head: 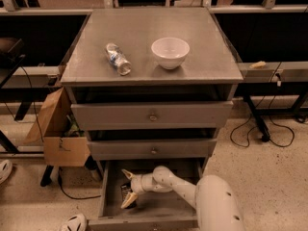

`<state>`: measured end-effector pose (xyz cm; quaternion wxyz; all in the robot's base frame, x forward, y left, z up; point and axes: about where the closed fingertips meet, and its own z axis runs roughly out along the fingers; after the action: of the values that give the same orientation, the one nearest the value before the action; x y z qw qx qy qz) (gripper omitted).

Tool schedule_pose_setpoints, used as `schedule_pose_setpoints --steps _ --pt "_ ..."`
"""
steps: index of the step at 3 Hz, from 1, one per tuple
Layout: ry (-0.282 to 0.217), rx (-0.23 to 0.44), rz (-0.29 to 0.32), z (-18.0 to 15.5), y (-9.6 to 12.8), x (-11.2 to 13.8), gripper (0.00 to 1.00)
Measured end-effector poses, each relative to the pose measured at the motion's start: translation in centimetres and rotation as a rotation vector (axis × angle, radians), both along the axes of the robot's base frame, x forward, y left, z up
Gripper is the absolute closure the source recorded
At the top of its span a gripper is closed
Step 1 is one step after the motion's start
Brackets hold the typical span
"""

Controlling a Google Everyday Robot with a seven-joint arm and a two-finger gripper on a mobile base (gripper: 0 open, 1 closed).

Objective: Pick rxbar chocolate from bottom drawer and place on counter

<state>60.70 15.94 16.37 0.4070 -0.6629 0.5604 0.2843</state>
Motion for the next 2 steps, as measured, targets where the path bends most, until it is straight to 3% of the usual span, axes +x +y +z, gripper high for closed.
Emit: schedule_pose_setpoints --steps 2 --pt "-0.076 -0.021 0.036 -2.24 -0.43 -0.05 0.00"
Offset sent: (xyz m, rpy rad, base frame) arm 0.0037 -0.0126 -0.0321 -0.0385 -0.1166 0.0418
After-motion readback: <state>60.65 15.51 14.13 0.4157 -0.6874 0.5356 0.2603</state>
